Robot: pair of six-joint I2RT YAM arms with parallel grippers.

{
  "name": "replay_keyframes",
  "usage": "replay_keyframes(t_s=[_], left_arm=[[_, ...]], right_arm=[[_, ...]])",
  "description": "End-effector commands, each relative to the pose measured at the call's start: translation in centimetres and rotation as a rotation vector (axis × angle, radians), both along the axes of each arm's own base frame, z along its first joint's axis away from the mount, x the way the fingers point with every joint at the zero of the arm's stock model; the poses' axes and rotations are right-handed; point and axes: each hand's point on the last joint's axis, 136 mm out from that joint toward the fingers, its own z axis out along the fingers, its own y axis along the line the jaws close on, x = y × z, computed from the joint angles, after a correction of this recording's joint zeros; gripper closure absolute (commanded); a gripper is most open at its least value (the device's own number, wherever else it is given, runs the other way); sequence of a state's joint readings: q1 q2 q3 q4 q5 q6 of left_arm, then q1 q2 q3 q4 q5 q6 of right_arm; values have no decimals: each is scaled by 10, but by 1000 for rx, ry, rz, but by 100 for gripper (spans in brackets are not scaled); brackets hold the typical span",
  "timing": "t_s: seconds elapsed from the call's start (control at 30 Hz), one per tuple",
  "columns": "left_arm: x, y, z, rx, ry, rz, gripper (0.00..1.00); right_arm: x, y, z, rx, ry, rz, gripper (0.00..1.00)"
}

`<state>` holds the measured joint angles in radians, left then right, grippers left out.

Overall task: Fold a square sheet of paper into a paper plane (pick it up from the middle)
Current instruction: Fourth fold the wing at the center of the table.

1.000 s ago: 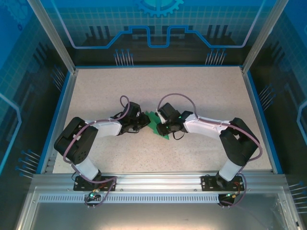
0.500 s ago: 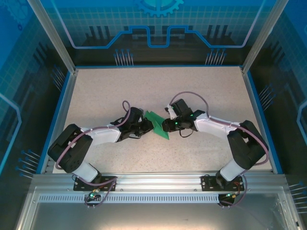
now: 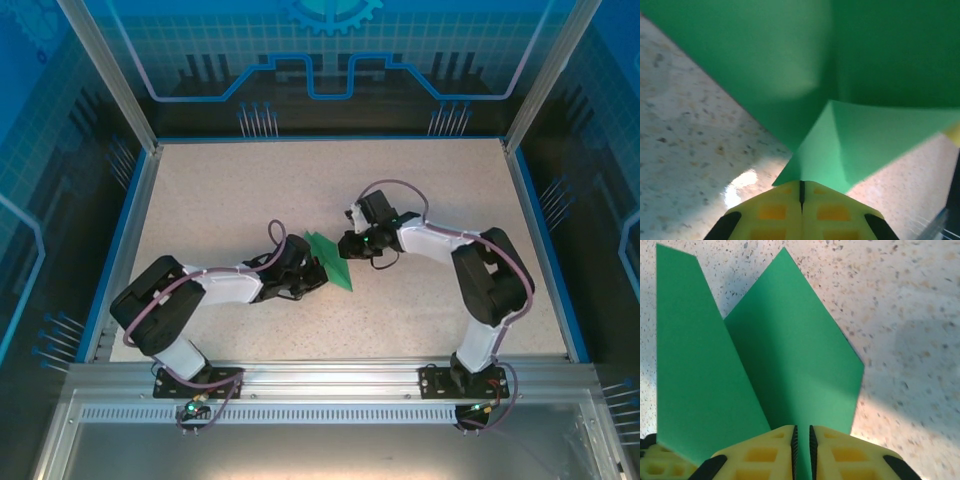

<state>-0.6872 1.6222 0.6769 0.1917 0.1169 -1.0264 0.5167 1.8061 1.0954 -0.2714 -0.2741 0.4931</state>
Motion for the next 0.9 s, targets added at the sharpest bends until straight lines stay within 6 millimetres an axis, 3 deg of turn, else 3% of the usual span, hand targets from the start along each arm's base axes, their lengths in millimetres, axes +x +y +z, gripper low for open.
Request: replay_keyframes(t_s=[0.0,0.27,0.6,0.87], left_arm=[[16,-3,4,21,-40,27,98],[29,-1,-4,71,-96,32,99],[40,-4,-1,85,-144,23,98],[46,-9,-6,95,-146,10,98]], right_arm=[[-1,4,-9,-5,59,19,85],[-9,8,-25,4,122,47,86],[-21,-2,-44,-42,179,42,85],[-27,-6,-50,-57,198,39,84]])
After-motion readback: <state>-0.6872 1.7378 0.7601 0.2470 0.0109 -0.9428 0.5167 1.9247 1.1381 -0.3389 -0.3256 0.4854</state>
